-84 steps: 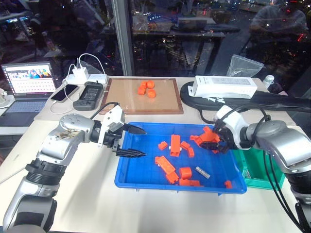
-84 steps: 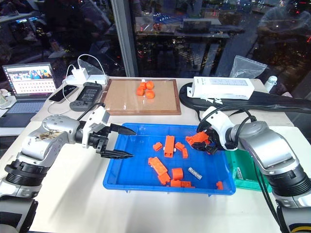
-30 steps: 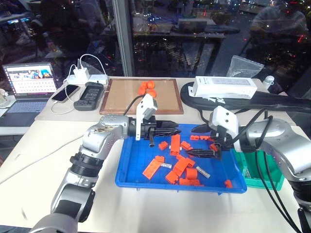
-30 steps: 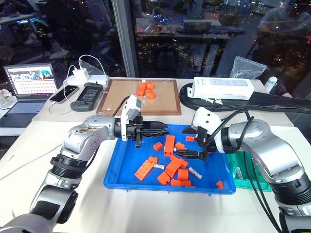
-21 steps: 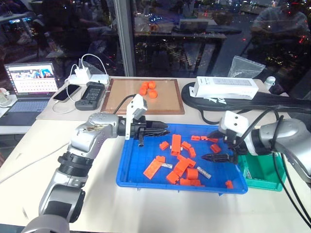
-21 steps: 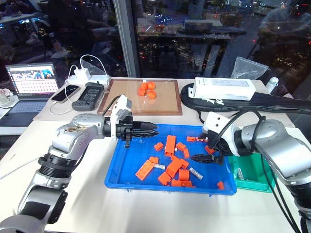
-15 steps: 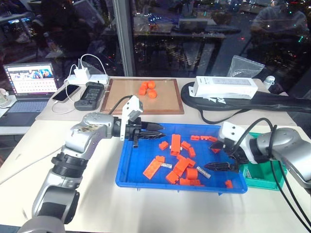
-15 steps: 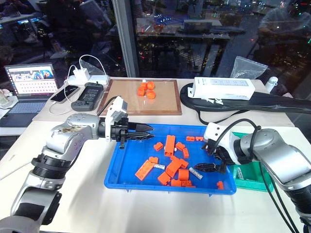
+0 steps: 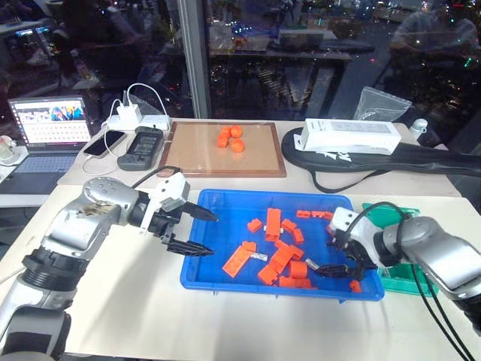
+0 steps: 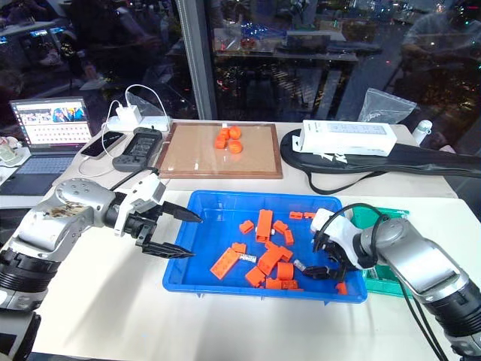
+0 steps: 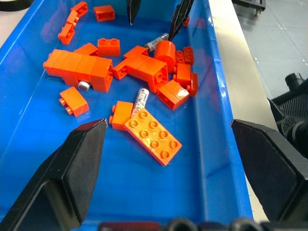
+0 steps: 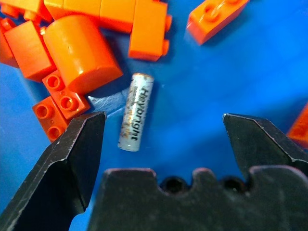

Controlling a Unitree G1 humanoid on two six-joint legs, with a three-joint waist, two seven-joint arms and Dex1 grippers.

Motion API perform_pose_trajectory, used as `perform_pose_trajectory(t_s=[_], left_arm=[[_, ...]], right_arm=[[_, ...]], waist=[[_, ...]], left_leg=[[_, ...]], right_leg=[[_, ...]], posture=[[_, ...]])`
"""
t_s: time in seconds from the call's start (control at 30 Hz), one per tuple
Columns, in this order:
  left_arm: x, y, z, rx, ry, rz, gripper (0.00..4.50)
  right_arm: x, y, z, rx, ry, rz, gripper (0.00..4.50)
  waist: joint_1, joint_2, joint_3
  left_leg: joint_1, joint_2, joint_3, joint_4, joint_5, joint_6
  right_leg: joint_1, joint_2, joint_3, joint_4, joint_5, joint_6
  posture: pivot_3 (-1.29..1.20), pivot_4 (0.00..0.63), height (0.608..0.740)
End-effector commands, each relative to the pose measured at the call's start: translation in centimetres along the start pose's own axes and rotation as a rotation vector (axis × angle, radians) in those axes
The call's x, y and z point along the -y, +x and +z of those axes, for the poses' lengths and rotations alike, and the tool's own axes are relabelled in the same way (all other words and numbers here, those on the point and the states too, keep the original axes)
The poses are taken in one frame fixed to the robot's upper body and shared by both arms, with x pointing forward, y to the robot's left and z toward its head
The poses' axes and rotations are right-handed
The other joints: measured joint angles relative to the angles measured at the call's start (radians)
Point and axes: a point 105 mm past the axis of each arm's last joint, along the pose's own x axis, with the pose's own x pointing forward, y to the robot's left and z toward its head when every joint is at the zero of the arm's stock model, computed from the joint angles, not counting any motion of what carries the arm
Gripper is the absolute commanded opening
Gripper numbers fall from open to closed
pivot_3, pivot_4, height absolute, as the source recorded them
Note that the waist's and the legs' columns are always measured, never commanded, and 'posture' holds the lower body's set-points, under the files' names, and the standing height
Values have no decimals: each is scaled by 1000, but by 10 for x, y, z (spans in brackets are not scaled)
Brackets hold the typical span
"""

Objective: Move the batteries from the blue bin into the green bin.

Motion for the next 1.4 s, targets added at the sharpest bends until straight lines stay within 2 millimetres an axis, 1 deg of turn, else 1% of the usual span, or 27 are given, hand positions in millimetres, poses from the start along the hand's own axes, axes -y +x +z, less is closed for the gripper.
perform_pose_trajectory(t_s=[0.03, 0.07, 0.1, 0.17, 0.23, 0.3, 0.37, 0.43, 0.47, 0.53, 0.6, 0.67, 0.7, 0.73, 0.77, 0.8, 0.83, 0.87, 0.9, 0.97, 1.03, 1.07, 1.13, 1.2, 1.27, 1.33, 1.4], left_arm=[[3, -6, 2, -33, 46, 8, 4499], [4, -6, 2, -35, 44, 8, 4500], [4, -7, 2, -36, 43, 9, 4500], [4, -7, 2, -38, 42, 10, 4500], [4, -8, 3, -34, 39, 9, 4500], [4, -9, 4, -27, 36, 7, 4500], [2, -10, 6, -17, 34, 7, 4500], [1, -10, 8, -6, 34, 6, 4500], [0, -10, 9, 4, 35, 5, 4500], [-2, -11, 14, 32, 37, 4, 4500], [-6, -10, 20, 67, 50, 14, 4500], [-10, -8, 29, 114, 56, 17, 4500], [-10, -6, 32, 132, 58, 10, 4500], [-11, -4, 37, 159, 61, 2, 4500], [-12, -2, 40, 175, 63, -4, 4500], [-13, -1, 42, 188, 66, -6, 4500], [-14, 2, 44, 196, 71, -9, 4500], [-15, 4, 45, 199, 75, -11, 4500], [-16, 5, 45, 200, 77, -12, 4500], [-17, 7, 45, 196, 84, -21, 4500], [-17, 9, 45, 192, 87, -28, 4500], [-17, 9, 45, 191, 87, -30, 4500], [-17, 10, 43, 180, 91, -31, 4500], [-17, 10, 42, 173, 92, -34, 4500], [-15, 10, 42, 170, 97, -28, 4500], [-19, 8, 42, 173, 84, 7, 4500], [-17, 5, 41, 169, 78, 7, 4500]], right_arm=[[1, 4, -3, -23, 7, -25, 4242], [2, 5, -6, -33, 11, -31, 3981], [2, 7, -9, -42, 13, -33, 3855], [2, 8, -11, -49, 7, -37, 3075], [4, 7, -10, -45, -2, -47, 2510], [6, 5, -8, -35, -14, -57, 1737], [9, 1, -4, -21, -23, -74, 1071], [15, -8, 1, -9, -38, -104, 419], [18, -14, 5, 9, -31, -122, 253], [27, -30, 13, 37, -18, -166, 255], [35, -51, 19, 58, -7, -214, 255], [49, -79, 23, 71, 7, -297, 255], [54, -91, 22, 67, 22, -331, 255], [63, -107, 14, 42, 42, -392, 255], [69, -117, 8, 22, 55, -429, 255], [73, -126, 2, 7, 70, -460, 255], [77, -133, -8, -18, 96, -488, 255], [78, -137, -16, -39, 112, -501, 255], [79, -139, -21, -54, 120, -510, 255], [78, -137, -31, -52, 161, -503, 255], [78, -129, -47, -89, 187, -500, 255], [78, -126, -52, -104, 187, -501, 255], [77, -119, -53, -50, 235, -485, 255], [77, -115, -54, -48, 234, -484, 255], [74, -107, -62, -79, 238, -472, 1258], [75, -107, -63, -87, 227, -483, 1863], [78, -113, -56, -78, 208, -498, 2540]], waist=[[-1, 0, 0], [-1, 0, 0], [-1, 0, 0], [-1, 0, 0], [0, 0, 0], [1, 0, 0], [1, 0, 0], [1, 0, 0], [1, 0, 0], [1, 0, 0], [3, 0, 0], [4, 1, 1], [4, 1, 1], [5, 1, 1], [6, 1, 1], [7, 1, 1], [7, 1, 1], [7, 1, 0], [6, 1, 0], [0, 2, 0], [-5, 2, 0], [-7, 2, 0], [-9, 2, 0], [-12, 2, 0], [-11, 3, 1], [-10, 4, 0], [-8, 4, 0]], left_leg=[[0, 0, 0, 0, 0, 0], [0, 0, 0, 0, 0, 0], [0, 0, 0, 0, 0, 0], [0, 0, 0, 0, 0, 0], [0, 0, 0, 0, 0, 0], [0, 0, 0, 0, 0, 0], [0, 0, 0, 1, 0, 0], [0, 0, 0, 1, 0, 0], [0, 0, 0, 1, 0, 0], [0, 0, 0, 1, 0, 0], [0, 0, 0, 1, 0, 0], [-1, 0, 0, 1, 0, 0], [-1, 0, 0, 1, 0, 0], [-1, 0, 0, 1, 0, 0], [-1, 0, 0, 1, 0, 0], [-1, -1, 1, 0, 0, 0], [0, -1, 1, 0, 0, 1], [0, -1, 1, 0, 0, 1], [0, -1, 2, 0, 0, 1], [0, 0, 2, 0, 0, 1], [-1, 0, 1, 0, 0, 1], [0, 0, 0, 0, 0, 1], [0, -1, 0, 0, 0, 1], [0, -1, 0, 1, 0, 1], [0, -1, 0, 1, 0, 1], [0, -2, 0, 1, 0, 1], [0, -2, 0, 1, 0, 1]], right_leg=[[0, 0, 0, 0, 0, 0], [0, 0, 0, 1, 0, 0], [0, 0, 0, 1, 0, 0], [0, 0, 0, 1, 0, 0], [0, 0, -1, 0, 0, 0], [0, 0, -1, 0, 0, 0], [1, 0, -1, 0, 0, 0], [1, 0, -1, 0, 0, 0], [1, 0, -1, 0, 0, 0], [0, 0, -1, 1, 0, 0], [0, 0, -1, 0, 0, 0], [0, -1, -1, 0, 0, 1], [1, 0, 0, 0, 0, 1], [1, 0, -1, 0, 0, 1], [1, 0, -1, 0, 0, 1], [1, 0, -1, 0, 0, 2], [1, 0, -1, 0, 0, 2], [1, 0, -2, 0, 0, 2], [2, 0, -2, -1, 0, 2], [3, 0, -1, 0, 2, 5], [3, 0, 0, 2, 3, 6], [2, 0, 1, 2, 3, 7], [3, 1, 2, 3, 3, 7], [3, 1, 2, 3, 2, 7], [3, 1, 3, 3, 2, 9], [3, 1, 3, 4, 2, 8], [3, 0, 3, 4, 2, 8]], posture=[[0, 150, 693], [0, 150, 693], [0, 150, 693], [0, 150, 693], [0, 150, 693], [0, 150, 693], [0, 150, 693], [0, 150, 693], [0, 150, 693], [0, 150, 693], [0, 150, 693], [0, 150, 693], [0, 150, 693], [0, 150, 693], [0, 150, 693], [0, 150, 693], [0, 150, 693], [0, 150, 693], [0, 150, 693], [0, 150, 693], [0, 150, 693], [0, 150, 693], [0, 150, 693], [0, 150, 693], [0, 150, 693], [0, 150, 693], [0, 150, 693]])
